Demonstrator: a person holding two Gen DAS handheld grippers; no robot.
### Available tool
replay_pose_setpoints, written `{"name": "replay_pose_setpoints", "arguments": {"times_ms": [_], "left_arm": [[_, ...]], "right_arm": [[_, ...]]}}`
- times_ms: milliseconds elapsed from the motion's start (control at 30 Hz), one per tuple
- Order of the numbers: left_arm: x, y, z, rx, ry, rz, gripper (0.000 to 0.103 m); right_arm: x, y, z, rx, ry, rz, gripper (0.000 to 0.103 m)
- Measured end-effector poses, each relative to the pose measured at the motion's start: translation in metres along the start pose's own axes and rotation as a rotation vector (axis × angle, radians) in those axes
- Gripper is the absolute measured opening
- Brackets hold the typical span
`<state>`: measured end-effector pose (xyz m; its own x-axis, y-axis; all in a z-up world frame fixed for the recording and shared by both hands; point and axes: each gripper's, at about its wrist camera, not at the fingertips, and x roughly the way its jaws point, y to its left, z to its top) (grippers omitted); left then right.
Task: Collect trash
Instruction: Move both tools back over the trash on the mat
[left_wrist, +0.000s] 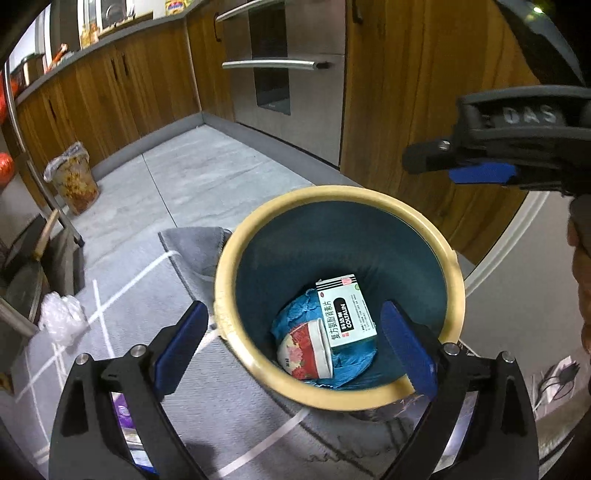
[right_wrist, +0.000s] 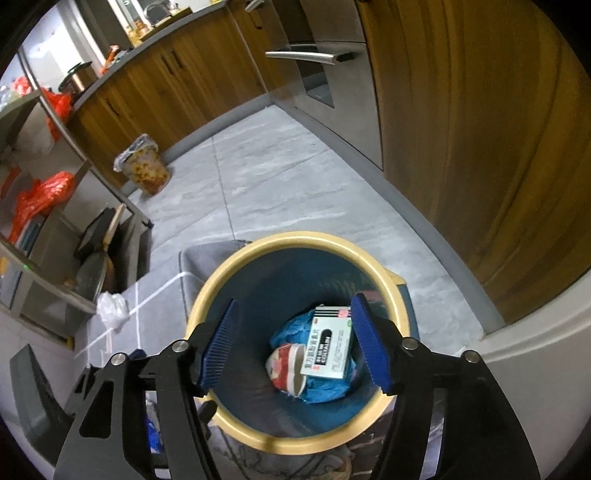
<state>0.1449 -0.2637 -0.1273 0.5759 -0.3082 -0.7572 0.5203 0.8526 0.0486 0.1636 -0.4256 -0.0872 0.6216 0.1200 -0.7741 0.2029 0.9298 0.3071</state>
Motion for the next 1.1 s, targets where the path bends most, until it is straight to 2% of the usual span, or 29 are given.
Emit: {"name": "replay_pose_setpoints", "arguments": {"times_ms": [133, 333, 433, 533, 867, 1000, 1100], "left_arm": [[-0.018, 0.004, -0.001, 0.018, -0.034, 0.026, 0.094], [-0.039, 0.017, -0.010, 0.006, -0.043, 0.057, 0.094], [-0.055, 0.025, -0.015, 0.009, -0.056, 0.082, 0.094], [-0.071, 0.035, -0.021, -0.007, -0.072, 0.101, 0.094], [-0.118, 0.080, -0.048, -0.109, -0.098, 0.172, 0.095], [-0.139, 0.101, -0.060, -0.153, -0.117, 0.195, 0.095], [-0.154, 0.122, -0.072, -0.183, -0.123, 0.230, 0.095]], "right_arm": [[-0.007, 0.016, -0.002, -0.048, -0.028, 0.026, 0.072], [-0.021, 0.040, -0.005, -0.121, -0.087, 0.034, 0.079], [-0.027, 0.052, -0.007, -0.134, -0.108, 0.009, 0.088], [-0.033, 0.070, -0.010, -0.171, -0.135, -0.019, 0.092], [-0.050, 0.150, -0.036, -0.422, -0.223, -0.019, 0.098], [-0.058, 0.175, -0.048, -0.486, -0.243, 0.046, 0.098], [-0.060, 0.190, -0.057, -0.506, -0.232, 0.149, 0.098]]}}
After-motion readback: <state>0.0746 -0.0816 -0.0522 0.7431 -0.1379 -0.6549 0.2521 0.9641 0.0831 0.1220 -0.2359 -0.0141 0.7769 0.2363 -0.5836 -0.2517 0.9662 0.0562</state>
